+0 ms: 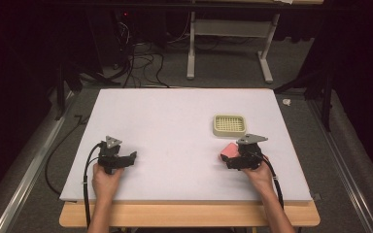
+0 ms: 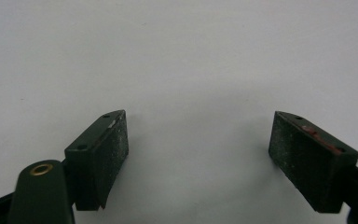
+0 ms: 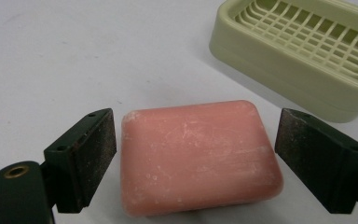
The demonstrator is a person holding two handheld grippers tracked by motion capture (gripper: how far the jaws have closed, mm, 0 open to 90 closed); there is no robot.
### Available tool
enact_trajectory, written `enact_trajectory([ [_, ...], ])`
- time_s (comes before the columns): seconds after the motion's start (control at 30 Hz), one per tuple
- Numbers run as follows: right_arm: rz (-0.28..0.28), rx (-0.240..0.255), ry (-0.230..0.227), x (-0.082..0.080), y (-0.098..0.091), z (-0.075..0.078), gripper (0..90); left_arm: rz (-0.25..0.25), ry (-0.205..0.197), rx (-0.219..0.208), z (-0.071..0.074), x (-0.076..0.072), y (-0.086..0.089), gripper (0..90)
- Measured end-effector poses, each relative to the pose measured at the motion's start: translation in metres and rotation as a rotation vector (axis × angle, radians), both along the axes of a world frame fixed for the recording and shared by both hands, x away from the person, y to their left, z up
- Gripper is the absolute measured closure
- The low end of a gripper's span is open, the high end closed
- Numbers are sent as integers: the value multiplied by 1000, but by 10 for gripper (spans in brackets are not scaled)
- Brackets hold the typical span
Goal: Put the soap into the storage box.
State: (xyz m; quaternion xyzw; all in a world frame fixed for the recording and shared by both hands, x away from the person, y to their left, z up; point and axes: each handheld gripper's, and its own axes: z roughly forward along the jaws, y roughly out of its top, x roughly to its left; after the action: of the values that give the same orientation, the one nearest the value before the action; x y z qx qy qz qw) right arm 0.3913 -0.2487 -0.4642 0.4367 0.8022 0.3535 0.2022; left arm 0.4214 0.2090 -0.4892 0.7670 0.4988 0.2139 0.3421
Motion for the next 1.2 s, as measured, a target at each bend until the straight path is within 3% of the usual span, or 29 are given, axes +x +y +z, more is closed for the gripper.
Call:
enact_trajectory([
  [0.4, 9, -23, 24, 5, 2, -8, 125, 0, 0, 0, 0, 0, 0, 204],
  [0.63, 12, -37, 74, 8, 2, -16, 129, 0, 0, 0, 0, 0, 0, 204],
  [1.2, 19, -45, 59, 7, 3, -19, 135, 0, 0, 0, 0, 0, 0, 204],
])
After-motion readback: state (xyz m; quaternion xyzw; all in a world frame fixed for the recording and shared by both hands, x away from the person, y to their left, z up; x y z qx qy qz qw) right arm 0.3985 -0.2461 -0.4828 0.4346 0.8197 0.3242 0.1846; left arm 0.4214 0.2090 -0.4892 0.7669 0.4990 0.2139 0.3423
